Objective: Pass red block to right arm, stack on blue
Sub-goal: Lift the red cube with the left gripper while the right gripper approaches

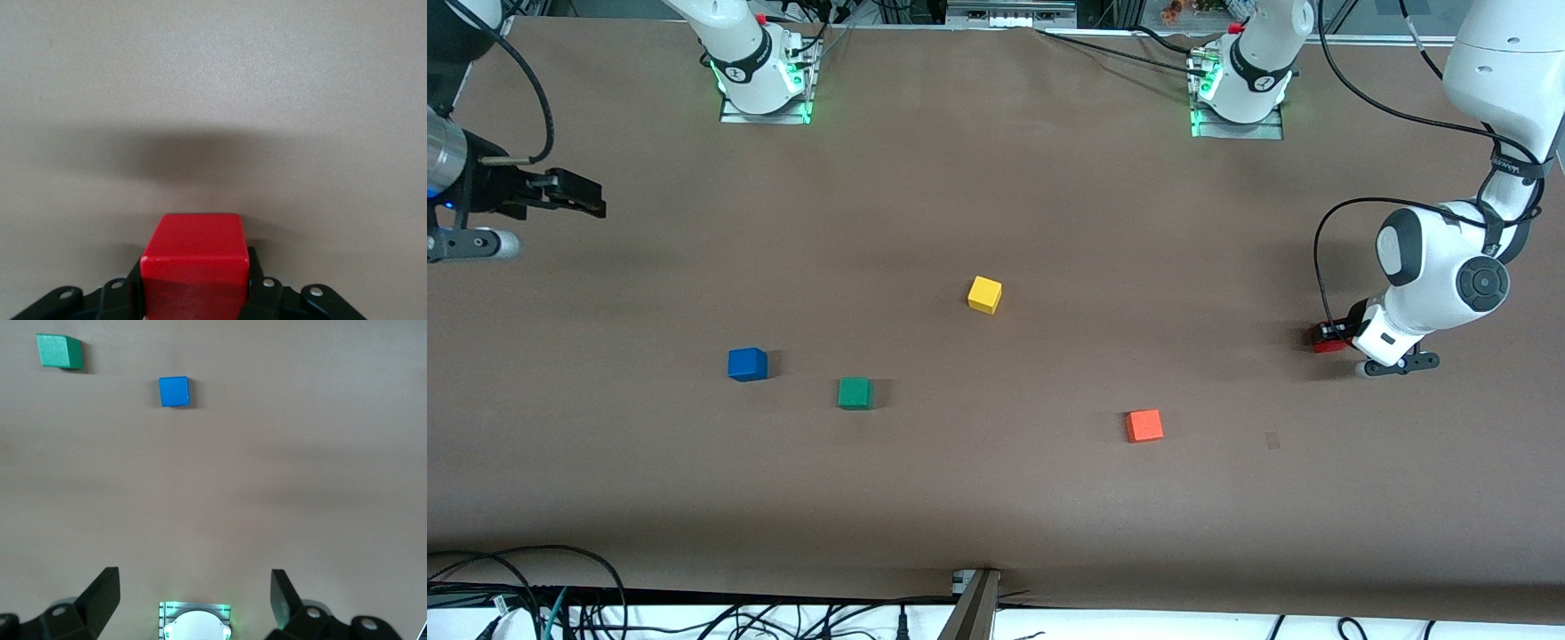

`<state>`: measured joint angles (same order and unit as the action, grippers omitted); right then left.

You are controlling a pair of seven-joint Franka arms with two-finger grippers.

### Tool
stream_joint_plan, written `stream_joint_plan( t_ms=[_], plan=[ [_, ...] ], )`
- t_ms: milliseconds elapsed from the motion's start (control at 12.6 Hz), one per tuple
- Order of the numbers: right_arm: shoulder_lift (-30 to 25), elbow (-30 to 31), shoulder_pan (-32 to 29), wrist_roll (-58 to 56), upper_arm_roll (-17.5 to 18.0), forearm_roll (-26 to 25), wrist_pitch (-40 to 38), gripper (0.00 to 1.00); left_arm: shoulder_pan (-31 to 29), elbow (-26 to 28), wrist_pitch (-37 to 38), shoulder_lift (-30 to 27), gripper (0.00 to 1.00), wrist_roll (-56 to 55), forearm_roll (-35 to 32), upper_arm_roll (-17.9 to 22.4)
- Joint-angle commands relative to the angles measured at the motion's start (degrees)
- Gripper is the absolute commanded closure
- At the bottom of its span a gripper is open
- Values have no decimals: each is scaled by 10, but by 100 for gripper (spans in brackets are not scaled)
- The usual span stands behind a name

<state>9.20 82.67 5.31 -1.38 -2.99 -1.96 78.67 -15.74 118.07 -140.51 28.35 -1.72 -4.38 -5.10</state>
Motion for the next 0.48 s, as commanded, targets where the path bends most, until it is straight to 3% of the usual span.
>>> stream_joint_plan(
  t_ms=[0,318,397],
  plan=[
    [15,2,8,-6,3,8,4,0,-1,-12,9,-10,88,12,8,-6],
    [28,1,56,1,3,9,18,0,-5,-74,101,-22,88,120,12,-25],
    [34,1,63,1,4,16,23,0,-5,-80,103,-22,88,168,40,-32]
  ],
)
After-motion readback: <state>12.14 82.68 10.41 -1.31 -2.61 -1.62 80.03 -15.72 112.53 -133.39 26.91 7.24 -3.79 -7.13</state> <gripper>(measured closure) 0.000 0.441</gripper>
